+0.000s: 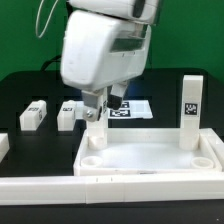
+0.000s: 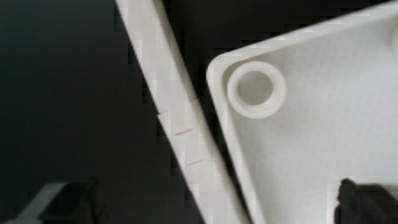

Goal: Assemble desk

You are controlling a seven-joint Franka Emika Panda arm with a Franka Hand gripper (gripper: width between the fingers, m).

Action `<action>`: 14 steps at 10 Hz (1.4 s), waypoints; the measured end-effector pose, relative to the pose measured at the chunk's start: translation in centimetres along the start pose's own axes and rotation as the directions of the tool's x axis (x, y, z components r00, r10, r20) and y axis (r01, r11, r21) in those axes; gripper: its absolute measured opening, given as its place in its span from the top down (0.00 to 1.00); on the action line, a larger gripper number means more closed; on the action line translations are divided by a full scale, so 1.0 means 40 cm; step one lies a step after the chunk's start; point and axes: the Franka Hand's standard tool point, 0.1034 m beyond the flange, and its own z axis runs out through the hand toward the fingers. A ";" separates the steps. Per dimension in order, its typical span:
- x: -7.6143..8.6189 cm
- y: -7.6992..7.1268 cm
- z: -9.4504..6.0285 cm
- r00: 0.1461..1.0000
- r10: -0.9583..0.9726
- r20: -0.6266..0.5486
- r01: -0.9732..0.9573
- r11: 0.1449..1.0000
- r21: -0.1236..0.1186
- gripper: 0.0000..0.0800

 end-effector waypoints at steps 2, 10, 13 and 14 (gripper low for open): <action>0.001 0.000 0.001 0.990 0.144 0.000 -0.144 0.990 0.001 0.19; -0.326 -0.019 -0.027 0.752 0.659 0.037 -0.658 0.744 0.117 0.19; -0.321 -0.026 -0.019 0.624 0.779 0.061 -0.780 0.615 0.116 0.19; -0.353 -0.040 0.000 0.571 0.818 0.076 -0.818 0.558 0.138 0.19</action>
Offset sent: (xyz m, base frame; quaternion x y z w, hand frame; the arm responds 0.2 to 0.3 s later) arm 0.0000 0.0000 0.0000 0.0000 0.0000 0.1938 0.9810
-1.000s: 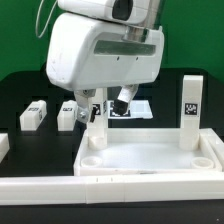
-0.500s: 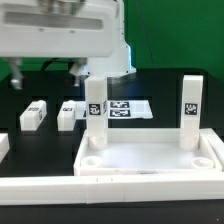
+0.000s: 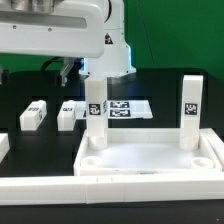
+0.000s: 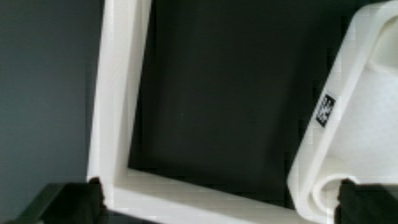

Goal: Assemble desk

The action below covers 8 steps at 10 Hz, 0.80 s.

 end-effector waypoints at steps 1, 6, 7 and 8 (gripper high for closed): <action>-0.051 0.021 0.033 0.994 0.103 0.022 -0.103 0.994 0.022 0.19; -0.108 0.004 0.072 0.890 0.448 0.088 -0.454 0.889 0.068 0.19; -0.109 0.004 0.075 0.898 0.431 0.089 -0.437 0.897 0.068 0.19; -0.117 0.003 0.077 0.901 0.421 0.108 -0.430 0.900 0.074 0.19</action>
Offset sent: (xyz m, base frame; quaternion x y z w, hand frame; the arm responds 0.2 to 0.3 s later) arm -0.0324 0.0037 -0.0135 0.0689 -0.0360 0.1860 0.9795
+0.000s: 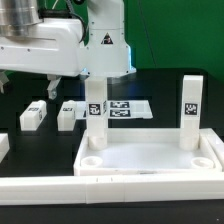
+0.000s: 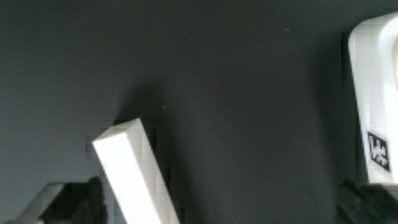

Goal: Assemble desk

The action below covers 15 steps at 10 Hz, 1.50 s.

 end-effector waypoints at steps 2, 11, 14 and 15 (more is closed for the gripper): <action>-0.024 0.059 0.029 0.999 -0.036 0.022 0.035 0.998 0.049 0.19; -0.160 0.086 0.138 0.775 -0.035 0.631 -0.071 0.987 0.141 0.19; -0.181 0.076 0.135 0.672 -0.037 0.739 -0.087 0.988 0.128 0.19; -0.181 0.076 0.136 0.674 -0.036 0.738 -0.087 0.988 0.128 0.19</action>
Offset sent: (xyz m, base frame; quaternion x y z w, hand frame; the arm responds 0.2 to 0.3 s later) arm -0.0325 0.0156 -0.0149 0.1167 -0.1704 0.0138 0.9783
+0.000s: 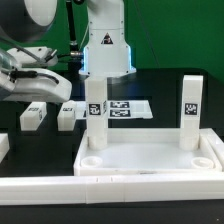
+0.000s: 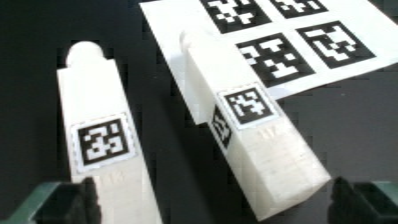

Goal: Assemble desk

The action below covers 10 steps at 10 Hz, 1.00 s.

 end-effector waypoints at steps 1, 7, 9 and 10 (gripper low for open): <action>0.003 0.001 0.000 1.000 0.000 -0.004 0.000 1.000 -0.001 0.19; 0.004 -0.043 0.042 1.000 0.012 0.013 -0.011 1.000 -0.011 0.19; 0.009 -0.061 0.051 1.000 0.007 0.014 -0.007 1.000 -0.015 0.19; 0.013 -0.065 0.059 1.000 0.004 0.015 -0.004 1.000 -0.017 0.19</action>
Offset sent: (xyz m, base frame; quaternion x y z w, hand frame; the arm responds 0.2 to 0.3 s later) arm -0.0124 0.0313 -0.0031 0.0333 -0.0079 0.0325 0.9989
